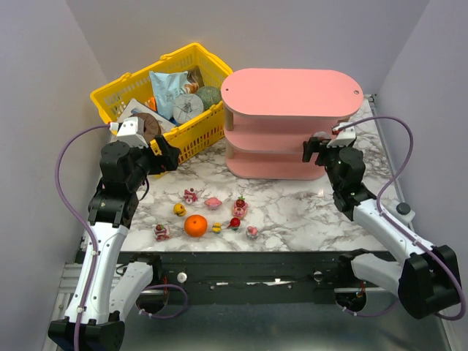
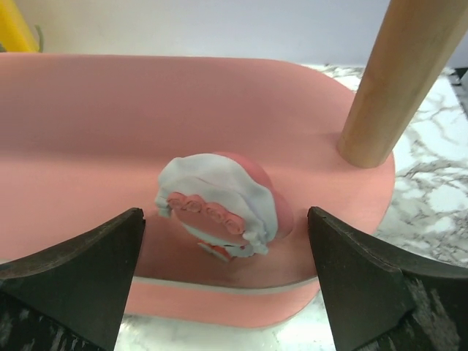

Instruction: Place and organize the plastic toys onto the shelf

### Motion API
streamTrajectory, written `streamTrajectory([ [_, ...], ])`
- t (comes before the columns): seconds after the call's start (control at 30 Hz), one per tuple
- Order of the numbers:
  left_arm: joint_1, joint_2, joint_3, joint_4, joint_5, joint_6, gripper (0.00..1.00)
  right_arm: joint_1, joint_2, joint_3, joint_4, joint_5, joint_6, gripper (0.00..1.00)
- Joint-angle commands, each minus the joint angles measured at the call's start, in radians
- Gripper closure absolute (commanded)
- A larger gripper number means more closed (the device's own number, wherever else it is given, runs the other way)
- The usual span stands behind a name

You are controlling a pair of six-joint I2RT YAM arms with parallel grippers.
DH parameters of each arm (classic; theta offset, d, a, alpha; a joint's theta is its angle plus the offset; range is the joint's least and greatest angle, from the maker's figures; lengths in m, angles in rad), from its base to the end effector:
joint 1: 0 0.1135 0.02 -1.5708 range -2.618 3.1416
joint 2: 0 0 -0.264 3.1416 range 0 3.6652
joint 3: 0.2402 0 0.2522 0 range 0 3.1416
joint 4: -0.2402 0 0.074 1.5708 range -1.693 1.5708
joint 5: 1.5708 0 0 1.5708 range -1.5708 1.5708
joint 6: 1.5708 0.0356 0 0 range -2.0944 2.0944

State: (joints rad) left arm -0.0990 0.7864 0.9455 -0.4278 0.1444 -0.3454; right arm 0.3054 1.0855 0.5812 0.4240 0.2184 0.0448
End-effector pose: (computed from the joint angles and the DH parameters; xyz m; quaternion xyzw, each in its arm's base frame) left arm 0.1698 -0.0220 0.3694 -0.0541 0.7927 -0.1892 0.5769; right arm 0.2395 0.0674 0.2725 -0.0216 0.7340 0.0386 0.6778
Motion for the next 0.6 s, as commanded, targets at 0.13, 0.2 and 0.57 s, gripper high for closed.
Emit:
streamTrajectory([
  [0.13,0.005,-0.012,-0.01,0.015,0.02,0.0,0.01,-0.003,-0.045,0.106,-0.249,-0.001,0.072,0.0],
  [0.2,0.005,-0.012,-0.01,0.015,0.02,-0.001,0.01,-0.003,-0.053,0.121,-0.287,0.035,0.09,0.0],
  [0.57,0.005,-0.016,-0.01,0.015,0.021,-0.003,0.01,-0.002,-0.119,0.176,-0.471,0.055,0.164,0.0],
])
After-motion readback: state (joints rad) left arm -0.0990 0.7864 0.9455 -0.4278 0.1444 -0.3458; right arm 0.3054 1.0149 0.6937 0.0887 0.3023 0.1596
